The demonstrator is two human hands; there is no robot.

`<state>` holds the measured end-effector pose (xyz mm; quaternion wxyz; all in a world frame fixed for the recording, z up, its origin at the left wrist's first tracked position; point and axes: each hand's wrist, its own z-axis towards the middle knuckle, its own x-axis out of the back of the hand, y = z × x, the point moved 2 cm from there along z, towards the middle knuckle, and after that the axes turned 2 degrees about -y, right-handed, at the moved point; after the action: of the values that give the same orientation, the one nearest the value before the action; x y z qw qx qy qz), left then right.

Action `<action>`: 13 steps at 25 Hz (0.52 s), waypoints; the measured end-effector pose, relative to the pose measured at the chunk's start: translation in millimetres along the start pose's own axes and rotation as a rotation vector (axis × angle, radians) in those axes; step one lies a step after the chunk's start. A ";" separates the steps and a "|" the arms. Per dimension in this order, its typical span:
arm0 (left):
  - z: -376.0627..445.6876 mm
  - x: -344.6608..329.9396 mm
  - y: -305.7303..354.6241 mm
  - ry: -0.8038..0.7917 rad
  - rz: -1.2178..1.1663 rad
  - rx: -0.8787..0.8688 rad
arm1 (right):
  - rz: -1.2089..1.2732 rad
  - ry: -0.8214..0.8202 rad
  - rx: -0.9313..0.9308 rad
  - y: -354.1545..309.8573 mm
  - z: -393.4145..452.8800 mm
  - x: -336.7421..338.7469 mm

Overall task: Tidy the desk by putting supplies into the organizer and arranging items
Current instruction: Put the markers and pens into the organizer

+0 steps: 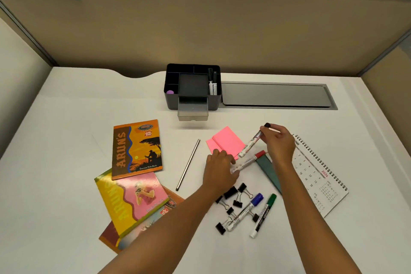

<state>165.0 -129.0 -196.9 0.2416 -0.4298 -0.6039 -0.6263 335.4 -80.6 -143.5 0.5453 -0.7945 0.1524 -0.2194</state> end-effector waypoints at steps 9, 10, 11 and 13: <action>11.1 -19.6 7.2 0.065 0.145 0.001 | 0.130 -0.075 0.546 -87.4 36.7 -70.1; 11.6 -19.8 6.4 0.070 0.135 0.001 | 0.125 -0.074 0.602 -96.4 40.1 -80.8; 11.6 -19.6 5.0 0.082 0.120 -0.001 | 0.112 -0.082 0.649 -102.9 44.1 -92.2; 9.4 -18.6 0.6 0.123 0.091 -0.006 | 0.051 -0.136 0.725 -109.1 51.3 -113.3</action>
<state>177.4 -124.0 -212.9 0.3048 -0.4183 -0.5660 -0.6417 265.0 54.2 -78.1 0.8057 -0.5583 0.0478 -0.1921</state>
